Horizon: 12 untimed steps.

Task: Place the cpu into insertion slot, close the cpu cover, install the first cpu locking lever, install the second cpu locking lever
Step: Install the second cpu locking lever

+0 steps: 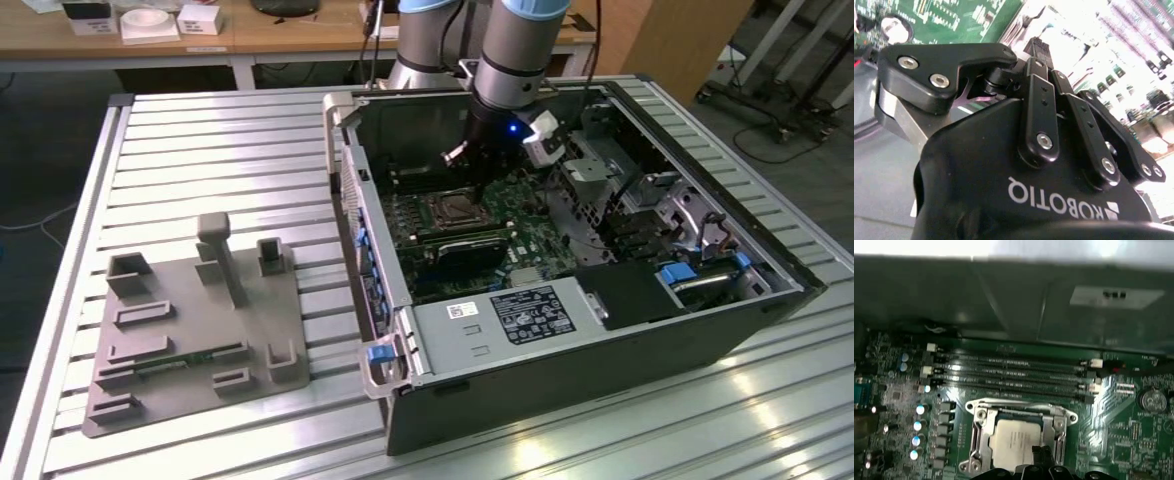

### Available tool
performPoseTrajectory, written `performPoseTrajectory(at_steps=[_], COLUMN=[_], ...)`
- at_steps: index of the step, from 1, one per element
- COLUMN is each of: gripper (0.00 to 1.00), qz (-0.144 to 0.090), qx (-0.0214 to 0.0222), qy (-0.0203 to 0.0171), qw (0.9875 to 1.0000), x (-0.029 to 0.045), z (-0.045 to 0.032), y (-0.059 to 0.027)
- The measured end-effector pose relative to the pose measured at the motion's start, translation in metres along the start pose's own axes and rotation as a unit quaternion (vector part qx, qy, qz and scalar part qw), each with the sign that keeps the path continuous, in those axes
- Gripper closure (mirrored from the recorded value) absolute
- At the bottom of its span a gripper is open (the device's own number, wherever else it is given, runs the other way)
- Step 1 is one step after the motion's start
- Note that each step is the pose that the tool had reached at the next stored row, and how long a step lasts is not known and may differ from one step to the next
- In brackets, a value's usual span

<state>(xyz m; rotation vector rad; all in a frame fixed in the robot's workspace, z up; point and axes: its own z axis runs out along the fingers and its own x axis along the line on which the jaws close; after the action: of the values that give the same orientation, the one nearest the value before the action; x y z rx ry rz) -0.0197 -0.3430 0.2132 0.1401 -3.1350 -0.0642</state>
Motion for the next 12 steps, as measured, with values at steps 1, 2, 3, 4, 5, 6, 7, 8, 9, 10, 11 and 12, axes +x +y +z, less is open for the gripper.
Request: performPoseTrajectory(at_steps=[1, 2, 3, 4, 5, 6, 7, 8, 9, 10, 11, 12], gripper=[0.9, 0.9, 0.9, 0.9, 0.9, 0.9, 0.9, 0.9, 0.9, 0.9, 0.9, 0.9], qz=[0.0, 0.0, 0.0, 0.0, 0.0, 0.0, 0.0, 0.0, 0.0, 0.0, 0.0, 0.0], qx=[0.0, 0.0, 0.0, 0.0, 0.0, 0.0, 0.0, 0.0, 0.0, 0.0, 0.0, 0.0], qy=[0.0, 0.0, 0.0, 0.0, 0.0, 0.0, 0.0, 0.0, 0.0, 0.0, 0.0, 0.0], qw=[1.0, 1.0, 1.0, 1.0, 1.0, 1.0, 1.0, 1.0, 1.0, 1.0, 1.0, 1.0], x=[0.0001, 0.0002, 0.0002, 0.0002, 0.0003, 0.0003, 0.0003, 0.0003, 0.0003, 0.0003, 0.0003, 0.0003], z=[-0.0001, -0.0001, -0.0002, -0.0002, -0.0002, -0.0002, -0.0002, -0.0002, -0.0002, -0.0002, -0.0002, -0.0002], y=[-0.0016, -0.0029, -0.0038, -0.0044, -0.0047, -0.0047, -0.005, -0.0052, -0.0052, -0.0052, -0.0052, -0.0052])
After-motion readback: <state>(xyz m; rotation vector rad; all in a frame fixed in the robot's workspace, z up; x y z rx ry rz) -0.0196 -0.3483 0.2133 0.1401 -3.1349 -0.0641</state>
